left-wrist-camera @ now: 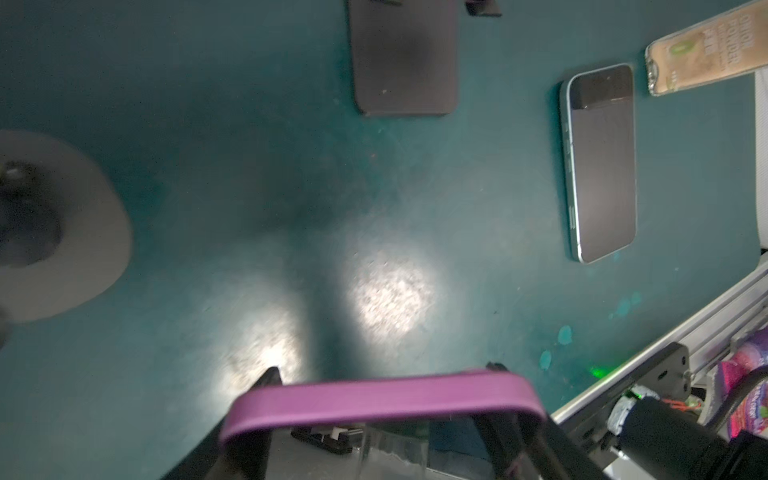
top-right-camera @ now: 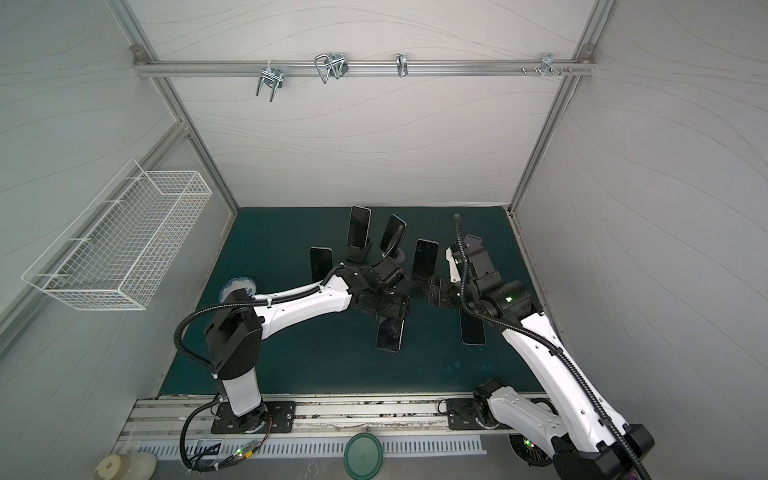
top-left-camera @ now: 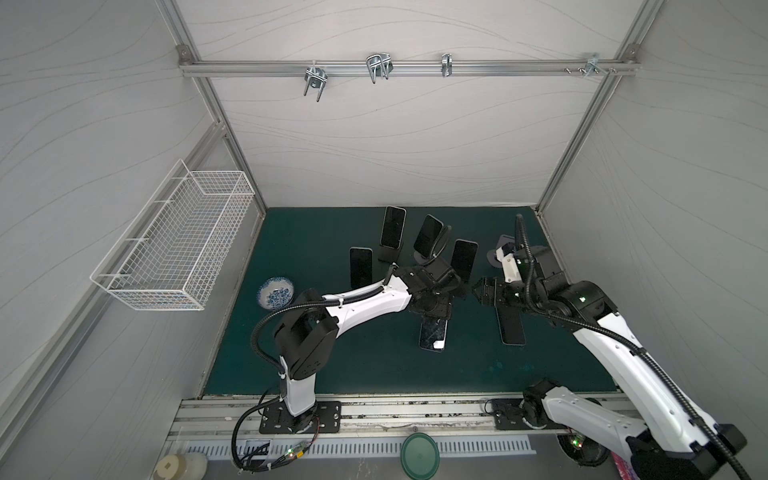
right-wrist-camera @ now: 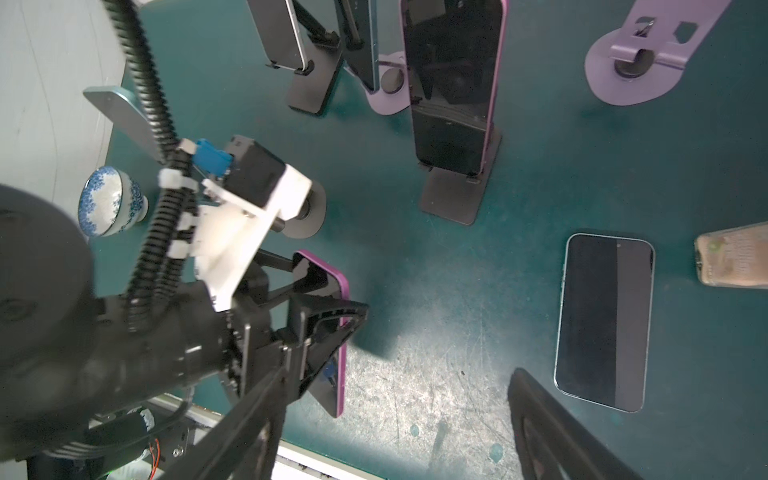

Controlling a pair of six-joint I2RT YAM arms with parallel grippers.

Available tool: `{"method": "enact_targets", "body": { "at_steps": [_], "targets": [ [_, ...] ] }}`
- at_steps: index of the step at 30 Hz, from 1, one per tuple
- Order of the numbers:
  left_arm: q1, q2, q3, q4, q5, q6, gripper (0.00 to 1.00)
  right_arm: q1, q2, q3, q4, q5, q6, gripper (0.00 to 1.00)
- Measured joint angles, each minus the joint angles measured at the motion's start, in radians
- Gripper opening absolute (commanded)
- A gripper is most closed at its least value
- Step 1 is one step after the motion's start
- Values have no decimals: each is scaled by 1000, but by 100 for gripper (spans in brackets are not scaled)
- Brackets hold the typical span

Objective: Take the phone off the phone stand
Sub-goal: 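Carry the phone toward the robot and lower it flat onto the table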

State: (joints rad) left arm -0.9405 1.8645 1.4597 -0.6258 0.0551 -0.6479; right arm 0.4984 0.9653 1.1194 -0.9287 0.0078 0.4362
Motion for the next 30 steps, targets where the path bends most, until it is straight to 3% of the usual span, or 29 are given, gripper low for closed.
{"method": "enact_targets", "body": {
  "at_steps": [14,30],
  "targets": [
    [-42,224,196,10,16,-109,46,-64,-49,-42,-16,-8,-36,84],
    [-69,360,332,-24,-14,-210,47,-124,-62,-136,-21,-66,-51,85]
  ]
}}
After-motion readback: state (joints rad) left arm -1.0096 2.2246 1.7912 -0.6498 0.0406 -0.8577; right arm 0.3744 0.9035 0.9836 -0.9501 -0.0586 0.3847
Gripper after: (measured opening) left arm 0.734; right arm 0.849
